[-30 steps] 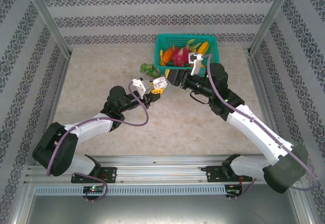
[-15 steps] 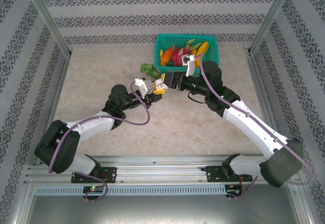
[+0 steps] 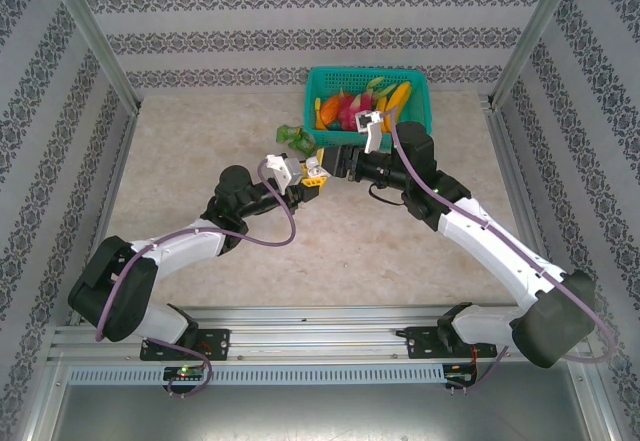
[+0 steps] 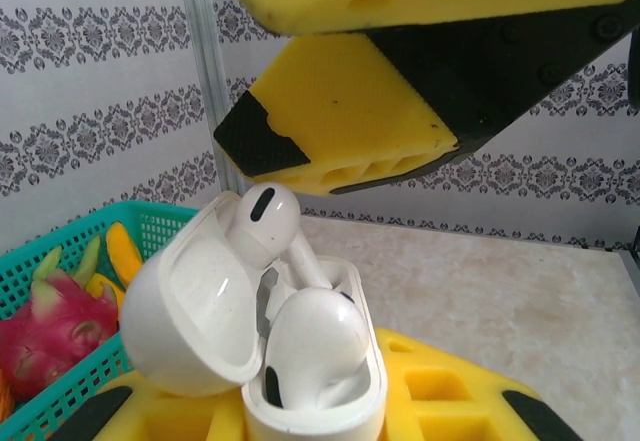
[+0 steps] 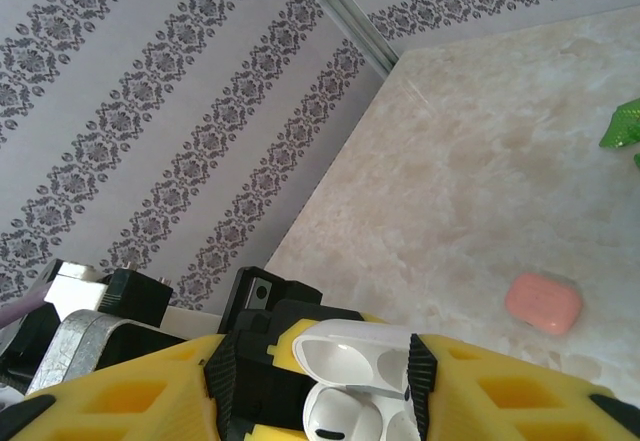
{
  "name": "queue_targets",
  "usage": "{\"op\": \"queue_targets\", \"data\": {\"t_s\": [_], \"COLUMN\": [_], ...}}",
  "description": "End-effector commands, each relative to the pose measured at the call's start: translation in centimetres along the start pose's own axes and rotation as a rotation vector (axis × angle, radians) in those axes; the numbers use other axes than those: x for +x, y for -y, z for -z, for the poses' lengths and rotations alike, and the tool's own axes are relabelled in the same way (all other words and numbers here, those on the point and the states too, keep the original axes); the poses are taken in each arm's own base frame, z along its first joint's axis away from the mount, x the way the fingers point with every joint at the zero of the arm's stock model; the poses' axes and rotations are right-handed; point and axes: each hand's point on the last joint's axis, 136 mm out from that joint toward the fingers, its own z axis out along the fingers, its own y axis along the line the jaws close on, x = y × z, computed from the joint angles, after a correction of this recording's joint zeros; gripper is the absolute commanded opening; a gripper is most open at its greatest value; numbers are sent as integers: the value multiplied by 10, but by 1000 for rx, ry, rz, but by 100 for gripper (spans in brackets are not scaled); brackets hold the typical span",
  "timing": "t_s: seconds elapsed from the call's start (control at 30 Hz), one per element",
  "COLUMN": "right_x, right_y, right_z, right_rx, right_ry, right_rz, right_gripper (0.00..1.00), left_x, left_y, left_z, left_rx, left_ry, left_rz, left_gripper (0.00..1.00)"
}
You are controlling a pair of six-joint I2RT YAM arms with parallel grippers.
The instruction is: Insert the wireless bluetooth earbuds into the charging case
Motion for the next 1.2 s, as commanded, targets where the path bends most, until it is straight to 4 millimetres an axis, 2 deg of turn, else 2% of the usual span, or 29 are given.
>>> {"op": "queue_targets", "data": {"t_s": [0.0, 0.37, 0.57, 0.9, 1.17], "right_x": [8, 25, 32, 7, 0], "right_y": [-6, -14, -11, -13, -8], "right_z": [4, 8, 10, 28, 23], "right_rx": [-33, -55, -37, -7, 8], "right_ry": [-21, -67, -71, 16, 8], "right_rz": [-7, -13, -16, 13, 17], "right_gripper": [51, 51, 51, 51, 51], "left_x": [-28, -26, -26, -25, -25], "left_y": [-3, -4, -4, -3, -1], "left_z": [-1, 0, -1, 0, 2], "left_rx": [4, -1, -3, 2, 10], "left_ry": [65, 62, 63, 61, 61], "left_rz": [-57, -55, -54, -49, -50], "left_gripper": [0, 0, 0, 0, 0]}}
